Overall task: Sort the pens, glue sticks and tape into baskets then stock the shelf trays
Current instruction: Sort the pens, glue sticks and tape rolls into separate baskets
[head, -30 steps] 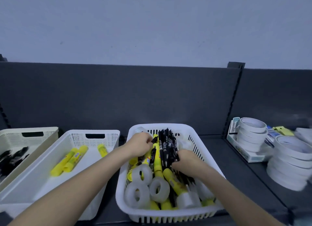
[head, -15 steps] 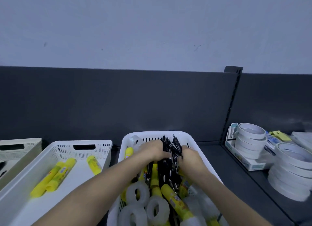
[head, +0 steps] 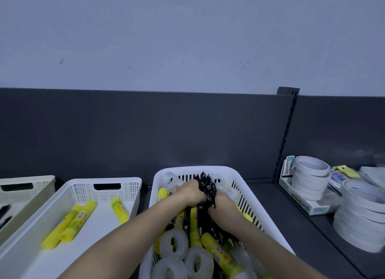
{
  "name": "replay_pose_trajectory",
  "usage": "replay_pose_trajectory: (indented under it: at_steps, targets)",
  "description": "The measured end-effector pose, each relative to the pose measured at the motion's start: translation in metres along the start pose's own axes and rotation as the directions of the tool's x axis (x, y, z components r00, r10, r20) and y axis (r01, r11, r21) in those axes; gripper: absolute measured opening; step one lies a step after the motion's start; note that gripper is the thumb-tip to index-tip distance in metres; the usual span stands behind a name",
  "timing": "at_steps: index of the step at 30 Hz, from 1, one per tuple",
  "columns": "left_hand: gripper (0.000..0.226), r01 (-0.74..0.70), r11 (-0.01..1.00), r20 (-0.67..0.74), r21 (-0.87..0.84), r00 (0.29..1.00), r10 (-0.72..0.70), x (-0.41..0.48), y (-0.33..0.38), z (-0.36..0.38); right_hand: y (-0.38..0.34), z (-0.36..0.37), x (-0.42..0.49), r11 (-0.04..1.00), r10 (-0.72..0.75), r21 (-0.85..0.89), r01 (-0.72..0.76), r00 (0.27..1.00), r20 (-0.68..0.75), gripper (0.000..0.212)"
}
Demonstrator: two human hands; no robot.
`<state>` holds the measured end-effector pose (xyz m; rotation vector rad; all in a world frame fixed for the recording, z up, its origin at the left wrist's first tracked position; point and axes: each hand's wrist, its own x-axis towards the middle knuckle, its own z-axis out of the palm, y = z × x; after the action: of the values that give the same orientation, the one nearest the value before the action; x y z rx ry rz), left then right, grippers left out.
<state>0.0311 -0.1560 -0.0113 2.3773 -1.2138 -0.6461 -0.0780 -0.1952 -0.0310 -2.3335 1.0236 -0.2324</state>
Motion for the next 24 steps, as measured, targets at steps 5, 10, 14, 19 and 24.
replay_pose_trajectory:
  at_steps: [5,10,14,19,24]
  targets:
    - [0.020,-0.110,0.975,-0.119,-0.195,0.989,0.088,-0.003,-0.001,0.006,0.002,-0.016,-0.011,0.943,0.011,0.333,0.011,0.998,-0.063,0.015]
    - [0.012,-0.300,0.871,-0.324,-0.388,0.930,0.176,-0.012,0.007,-0.014,0.000,-0.051,-0.030,0.795,-0.002,0.596,0.116,0.982,-0.188,0.024]
    - [0.011,-0.383,0.827,-0.381,-0.411,0.897,0.226,-0.030,0.009,-0.033,-0.005,-0.072,-0.039,0.707,-0.031,0.687,0.167,0.978,-0.206,0.020]
    - [0.020,-0.435,0.831,-0.493,-0.347,0.838,0.233,-0.062,-0.003,-0.057,-0.018,-0.080,-0.049,0.626,-0.104,0.762,0.169,0.986,-0.134,0.020]
    - [0.024,-0.413,0.842,-0.593,-0.348,0.792,0.143,-0.102,-0.037,-0.078,-0.047,-0.071,-0.053,0.526,-0.187,0.841,0.126,0.982,-0.031,0.008]
